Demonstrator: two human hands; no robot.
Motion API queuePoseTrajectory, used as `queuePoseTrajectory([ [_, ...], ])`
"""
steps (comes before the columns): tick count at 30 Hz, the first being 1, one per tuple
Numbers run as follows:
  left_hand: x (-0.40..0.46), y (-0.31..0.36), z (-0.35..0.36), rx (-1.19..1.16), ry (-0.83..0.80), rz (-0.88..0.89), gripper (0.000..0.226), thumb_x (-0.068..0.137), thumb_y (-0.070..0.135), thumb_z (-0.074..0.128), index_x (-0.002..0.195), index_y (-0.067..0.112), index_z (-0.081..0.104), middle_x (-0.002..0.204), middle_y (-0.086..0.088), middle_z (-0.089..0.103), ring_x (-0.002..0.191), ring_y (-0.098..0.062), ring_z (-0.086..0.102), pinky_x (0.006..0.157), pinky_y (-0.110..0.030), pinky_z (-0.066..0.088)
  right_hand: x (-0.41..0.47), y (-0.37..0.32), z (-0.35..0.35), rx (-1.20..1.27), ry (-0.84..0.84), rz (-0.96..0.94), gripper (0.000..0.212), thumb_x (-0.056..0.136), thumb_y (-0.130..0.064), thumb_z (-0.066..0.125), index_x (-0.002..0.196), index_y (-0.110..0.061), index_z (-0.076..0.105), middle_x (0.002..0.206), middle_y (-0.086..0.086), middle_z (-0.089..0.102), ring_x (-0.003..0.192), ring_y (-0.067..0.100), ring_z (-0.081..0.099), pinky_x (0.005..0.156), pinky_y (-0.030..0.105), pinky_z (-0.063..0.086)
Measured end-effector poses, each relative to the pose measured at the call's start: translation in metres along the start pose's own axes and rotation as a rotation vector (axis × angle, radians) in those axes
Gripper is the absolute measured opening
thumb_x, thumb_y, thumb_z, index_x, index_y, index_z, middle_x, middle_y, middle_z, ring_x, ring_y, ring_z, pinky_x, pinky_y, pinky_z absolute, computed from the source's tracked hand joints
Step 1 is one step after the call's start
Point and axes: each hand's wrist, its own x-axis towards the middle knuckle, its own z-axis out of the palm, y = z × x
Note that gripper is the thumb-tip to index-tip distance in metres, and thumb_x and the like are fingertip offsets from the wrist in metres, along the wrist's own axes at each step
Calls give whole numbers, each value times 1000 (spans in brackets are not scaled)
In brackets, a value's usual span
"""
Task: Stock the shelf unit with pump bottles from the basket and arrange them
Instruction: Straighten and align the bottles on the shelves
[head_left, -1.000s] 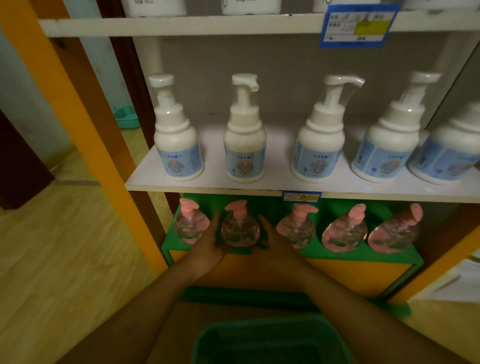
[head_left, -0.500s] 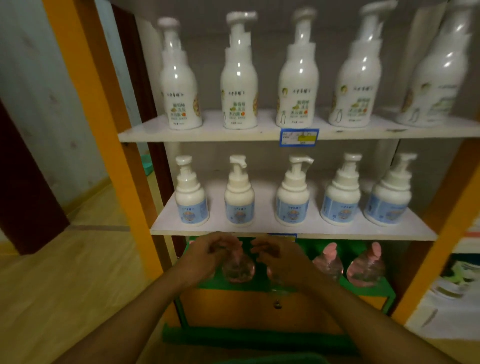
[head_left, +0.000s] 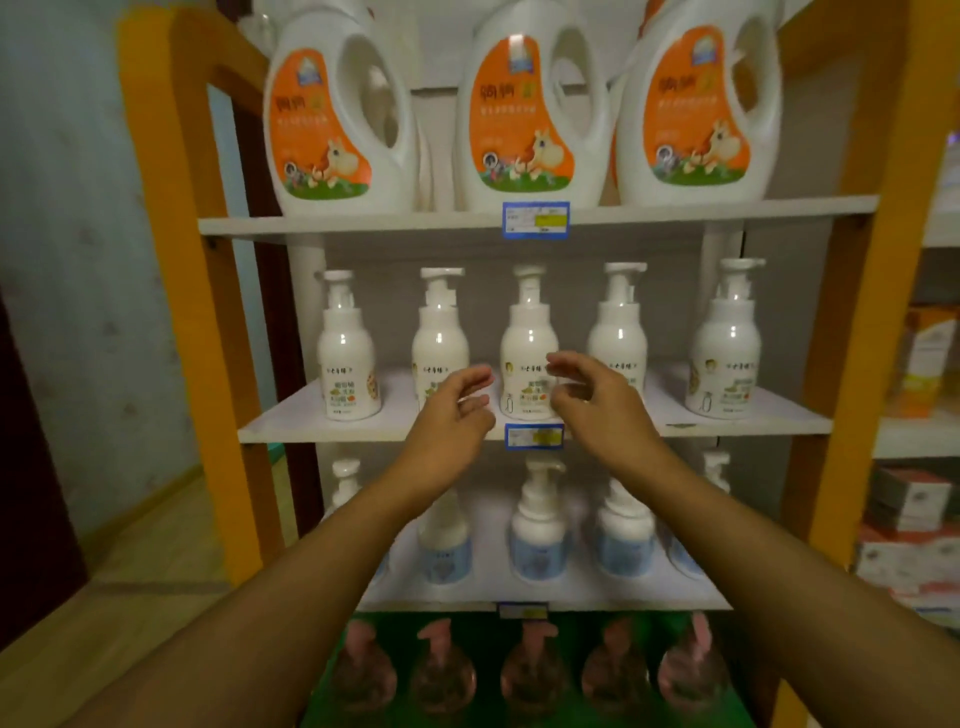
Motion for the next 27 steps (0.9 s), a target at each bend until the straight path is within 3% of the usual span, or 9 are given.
queuePoseTrajectory([
  [2, 7, 4, 10, 76, -40, -19, 52, 91, 5, 50, 139, 20, 36, 144, 3, 42, 133, -16, 41, 104, -30, 37, 9, 4, -4, -50, -74, 82, 51, 89, -12, 56, 137, -19, 42, 138, -1, 50, 118, 17, 55, 99, 35, 47],
  [5, 14, 2, 19, 195, -151, -34, 56, 91, 7, 50, 141, 23, 31, 146, 2, 40, 133, -18, 41, 97, -26, 38, 15, 13, -1, -96, -176, 117, 53, 85, -11, 59, 135, -21, 41, 142, 1, 48, 122, 20, 53, 104, 41, 44],
  [11, 38, -1, 18, 364, -230, -83, 48, 86, 14, 56, 131, 25, 45, 136, 2, 54, 120, -18, 55, 100, -38, 47, 27, 16, -4, -143, -225, 171, 53, 85, -13, 59, 134, -17, 40, 136, 6, 52, 121, 25, 53, 97, 37, 46],
  [16, 35, -5, 15, 319, -210, -108, 58, 84, 8, 55, 137, 27, 41, 143, 4, 47, 129, -17, 46, 105, -44, 43, 27, 19, -4, -164, -254, 148, 50, 85, -14, 61, 131, -20, 44, 132, 5, 57, 116, 23, 58, 94, 37, 51],
  [21, 35, -4, 15, 335, -220, -90, 54, 87, 15, 57, 137, 28, 40, 146, 4, 44, 133, -18, 42, 109, -48, 38, 27, 21, -7, -145, -249, 140, 49, 86, -14, 59, 132, -21, 45, 132, 5, 57, 117, 22, 56, 91, 34, 48],
  [25, 33, -1, 16, 310, -221, -88, 52, 88, 9, 52, 136, 26, 41, 145, 3, 45, 130, -16, 45, 106, -40, 40, 24, 18, -7, -147, -256, 125, 48, 86, -14, 59, 131, -20, 45, 132, 4, 57, 117, 21, 56, 93, 34, 48],
  [27, 28, -2, 15, 271, -127, -73, 46, 92, 11, 49, 136, 21, 43, 142, 3, 48, 124, -13, 47, 104, -35, 41, 19, 17, -8, -127, -230, 104, 51, 86, -14, 59, 133, -20, 42, 136, 2, 53, 118, 19, 54, 96, 34, 47],
])
